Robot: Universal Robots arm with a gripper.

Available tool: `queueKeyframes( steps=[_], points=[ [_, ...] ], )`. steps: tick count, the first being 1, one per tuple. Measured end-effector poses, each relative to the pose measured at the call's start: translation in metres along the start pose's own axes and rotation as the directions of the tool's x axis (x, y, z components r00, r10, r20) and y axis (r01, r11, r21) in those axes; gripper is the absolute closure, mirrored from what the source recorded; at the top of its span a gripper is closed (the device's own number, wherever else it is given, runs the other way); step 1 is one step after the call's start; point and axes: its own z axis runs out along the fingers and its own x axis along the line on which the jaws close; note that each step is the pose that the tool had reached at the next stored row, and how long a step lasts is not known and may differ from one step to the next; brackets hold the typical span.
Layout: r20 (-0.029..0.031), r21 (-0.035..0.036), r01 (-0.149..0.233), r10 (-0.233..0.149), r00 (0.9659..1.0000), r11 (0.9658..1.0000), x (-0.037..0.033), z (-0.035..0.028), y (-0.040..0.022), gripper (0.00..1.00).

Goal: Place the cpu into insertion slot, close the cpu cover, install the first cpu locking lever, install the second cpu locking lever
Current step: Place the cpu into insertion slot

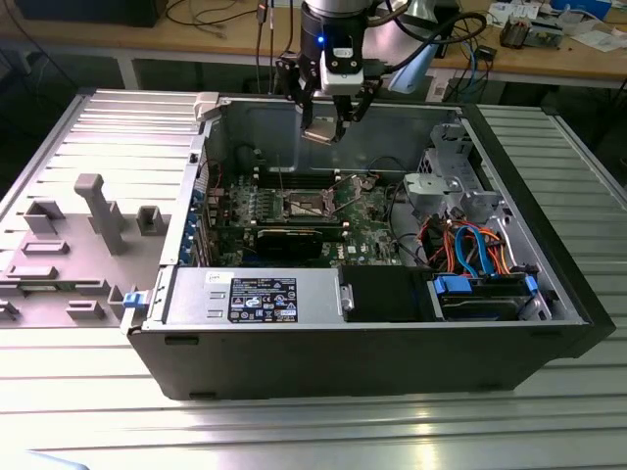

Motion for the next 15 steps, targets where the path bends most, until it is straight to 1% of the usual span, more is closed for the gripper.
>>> queueKeyframes(
  steps=[4,8,11,12,15],
  points=[
    [0.0001,-0.0001,-0.001,0.001,1.0,1.0,0.0,0.0,0.0,0.46],
    [0.0012,-0.0004,-0.014,0.014,0.9999,0.9999,0.0001,0.0,-0.0001,0.46],
    [0.0033,-0.001,-0.037,0.037,0.9993,0.9993,0.0001,0.0001,-0.0001,0.46],
    [0.0048,-0.0015,-0.054,0.054,0.9985,0.9985,0.0001,0.0001,-0.0001,0.46],
    [0.0069,-0.0023,-0.079,0.079,0.9968,0.9969,0.0001,0.0002,-0.0001,0.46]
  ],
)
